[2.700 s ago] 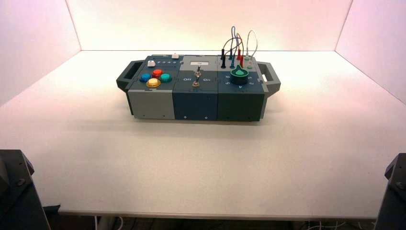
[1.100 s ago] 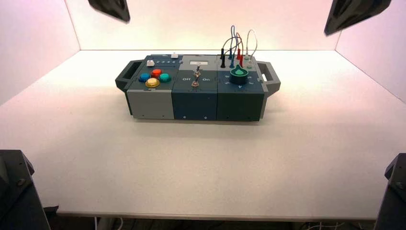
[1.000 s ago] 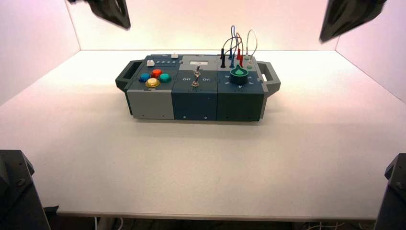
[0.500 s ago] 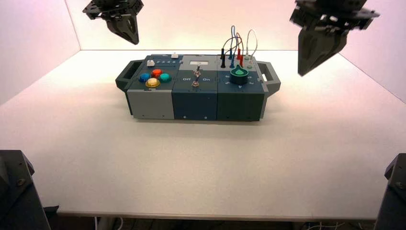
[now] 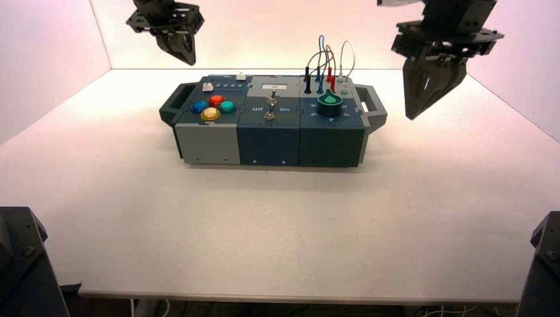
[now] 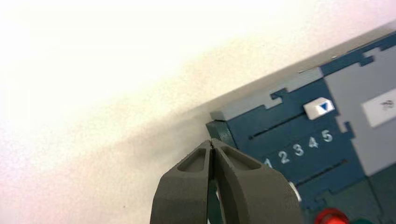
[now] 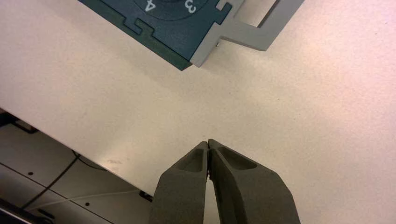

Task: Rotate the box counterclockwise.

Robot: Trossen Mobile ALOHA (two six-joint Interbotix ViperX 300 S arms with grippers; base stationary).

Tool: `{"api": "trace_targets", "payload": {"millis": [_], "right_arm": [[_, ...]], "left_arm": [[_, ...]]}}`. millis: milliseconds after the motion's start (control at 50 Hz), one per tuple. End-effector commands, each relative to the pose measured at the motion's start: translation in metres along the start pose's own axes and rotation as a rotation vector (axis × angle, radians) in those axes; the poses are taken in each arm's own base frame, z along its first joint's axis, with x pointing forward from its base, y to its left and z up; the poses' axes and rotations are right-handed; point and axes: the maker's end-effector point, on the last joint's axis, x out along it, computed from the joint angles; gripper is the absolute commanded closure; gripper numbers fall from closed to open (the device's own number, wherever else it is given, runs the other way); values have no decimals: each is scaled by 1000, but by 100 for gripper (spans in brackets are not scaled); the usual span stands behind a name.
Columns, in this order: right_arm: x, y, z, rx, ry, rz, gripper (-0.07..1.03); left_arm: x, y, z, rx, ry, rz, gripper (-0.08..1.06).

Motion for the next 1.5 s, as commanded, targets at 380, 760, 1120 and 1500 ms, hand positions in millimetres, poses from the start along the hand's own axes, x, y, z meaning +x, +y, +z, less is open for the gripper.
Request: {"api": "trace_targets", "payload": {"millis": [380,760,1120,1500], "right_arm": [[20,-6,37,-69,-9,-11,98],[43,-12,56,-67,-18,-19,98],[47,-17,70,-71,-40,-32,98],[47,-23,89,-80,-73,-52,98]], "left_arm": [[5,17,10,-9,-33,33,101],[31,22,1,-27,-2,27,101],[35,18,-7,-35,25,8,101],[31,6,-21,-39,87,-39,101]]}}
